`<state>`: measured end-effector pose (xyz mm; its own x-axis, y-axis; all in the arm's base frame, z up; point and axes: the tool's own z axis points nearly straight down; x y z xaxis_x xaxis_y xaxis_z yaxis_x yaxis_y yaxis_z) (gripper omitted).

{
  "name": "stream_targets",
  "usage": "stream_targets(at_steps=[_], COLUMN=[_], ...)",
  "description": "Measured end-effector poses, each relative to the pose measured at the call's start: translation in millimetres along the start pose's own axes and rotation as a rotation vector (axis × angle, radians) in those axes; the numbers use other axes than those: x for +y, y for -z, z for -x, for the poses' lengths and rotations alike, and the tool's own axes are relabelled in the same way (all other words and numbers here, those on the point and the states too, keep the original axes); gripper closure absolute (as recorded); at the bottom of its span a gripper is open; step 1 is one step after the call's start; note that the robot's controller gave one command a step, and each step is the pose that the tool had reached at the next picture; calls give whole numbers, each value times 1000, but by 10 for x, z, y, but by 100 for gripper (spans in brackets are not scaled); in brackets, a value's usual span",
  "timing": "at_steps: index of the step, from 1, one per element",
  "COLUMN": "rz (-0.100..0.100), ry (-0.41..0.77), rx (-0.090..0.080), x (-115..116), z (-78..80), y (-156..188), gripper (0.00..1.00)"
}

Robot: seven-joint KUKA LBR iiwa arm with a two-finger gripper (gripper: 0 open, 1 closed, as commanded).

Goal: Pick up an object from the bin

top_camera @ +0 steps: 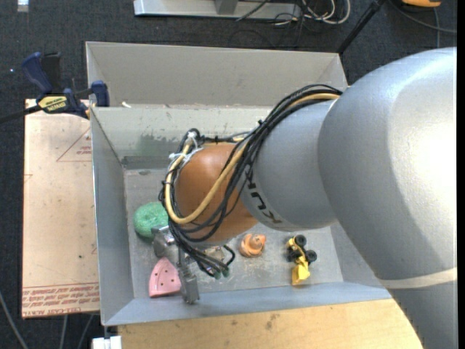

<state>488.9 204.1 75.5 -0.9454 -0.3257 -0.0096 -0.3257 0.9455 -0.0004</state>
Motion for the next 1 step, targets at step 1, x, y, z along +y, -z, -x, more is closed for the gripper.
stream_targets(at_steps=[1], rz=[3], ry=[292], rx=[5], x=[132], z=[200], y=[-32], gripper=[0])
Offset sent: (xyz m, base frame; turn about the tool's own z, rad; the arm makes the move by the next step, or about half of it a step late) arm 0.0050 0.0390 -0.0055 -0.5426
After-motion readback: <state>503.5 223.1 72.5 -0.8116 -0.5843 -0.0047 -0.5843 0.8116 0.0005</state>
